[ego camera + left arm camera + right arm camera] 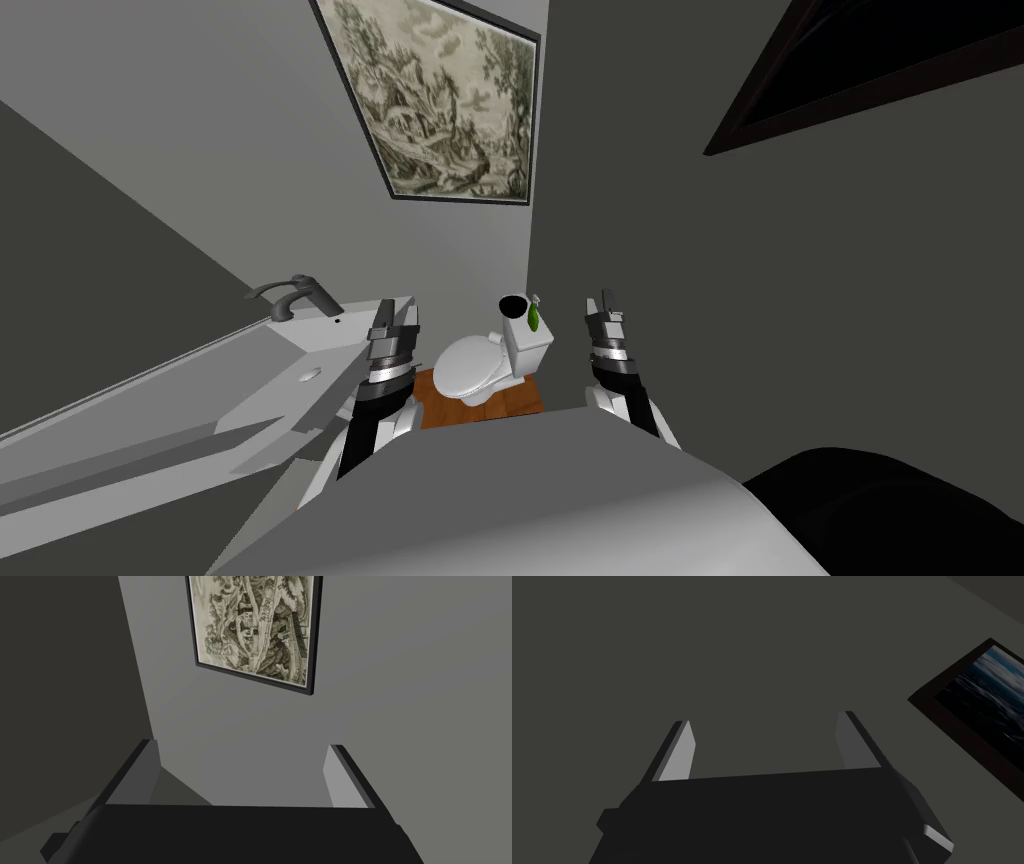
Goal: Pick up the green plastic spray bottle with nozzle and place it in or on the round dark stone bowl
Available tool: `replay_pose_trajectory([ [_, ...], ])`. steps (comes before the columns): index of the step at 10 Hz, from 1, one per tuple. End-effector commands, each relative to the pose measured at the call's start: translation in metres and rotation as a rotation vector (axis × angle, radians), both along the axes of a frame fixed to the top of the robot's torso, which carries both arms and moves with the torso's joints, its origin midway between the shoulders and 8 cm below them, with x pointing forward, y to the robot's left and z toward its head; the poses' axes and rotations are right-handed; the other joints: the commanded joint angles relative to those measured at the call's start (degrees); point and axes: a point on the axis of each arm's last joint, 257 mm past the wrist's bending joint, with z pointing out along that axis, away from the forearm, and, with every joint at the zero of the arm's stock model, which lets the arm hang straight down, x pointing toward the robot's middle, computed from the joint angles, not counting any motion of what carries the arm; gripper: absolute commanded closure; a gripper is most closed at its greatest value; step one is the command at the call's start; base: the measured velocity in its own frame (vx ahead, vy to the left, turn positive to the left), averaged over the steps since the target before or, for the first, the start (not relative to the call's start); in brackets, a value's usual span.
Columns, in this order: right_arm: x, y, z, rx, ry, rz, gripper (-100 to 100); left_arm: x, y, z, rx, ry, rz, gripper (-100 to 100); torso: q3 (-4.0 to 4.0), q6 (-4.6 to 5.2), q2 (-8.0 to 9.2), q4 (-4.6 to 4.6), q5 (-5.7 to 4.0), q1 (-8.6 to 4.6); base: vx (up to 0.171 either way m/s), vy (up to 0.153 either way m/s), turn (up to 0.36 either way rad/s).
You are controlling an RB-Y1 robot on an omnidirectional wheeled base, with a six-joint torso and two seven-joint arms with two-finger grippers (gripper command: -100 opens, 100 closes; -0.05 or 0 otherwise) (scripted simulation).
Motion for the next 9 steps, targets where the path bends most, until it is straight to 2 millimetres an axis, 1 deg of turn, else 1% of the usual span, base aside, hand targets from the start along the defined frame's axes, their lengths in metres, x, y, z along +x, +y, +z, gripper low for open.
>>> replay_pose_trajectory([
  [1,0.002,0.001,-0.005,-0.030,0.022,0.011,-100,0.000,0.000,0.000,0.000,0.000,0.000,0,0.00,0.00,0.00,0.00,0.00,0.00,-0.002,0.010,0.047],
  [4,0.006,0.000,-0.023,-0.106,0.096,0.029,-100,0.000,0.000,0.000,0.000,0.000,0.000,0,0.02,-0.01,0.03,0.01,0.01,0.06,-0.007,0.022,0.081],
  [7,0.008,-0.008,-0.049,-0.184,0.199,0.032,-100,0.000,0.000,0.000,0.000,0.000,0.000,0,0.03,-0.01,0.05,0.01,0.02,0.10,-0.007,0.038,0.128],
  [8,0.009,-0.007,-0.049,-0.195,0.201,0.038,-100,0.000,0.000,0.000,0.000,0.000,0.000,0,0.01,-0.01,0.02,0.00,0.03,0.14,-0.001,0.030,0.044],
  [9,0.009,-0.011,-0.058,-0.226,0.240,0.040,-100,0.000,0.000,0.000,0.000,0.000,0.000,0,0.01,0.01,0.02,0.00,0.03,0.10,-0.003,0.026,0.093],
])
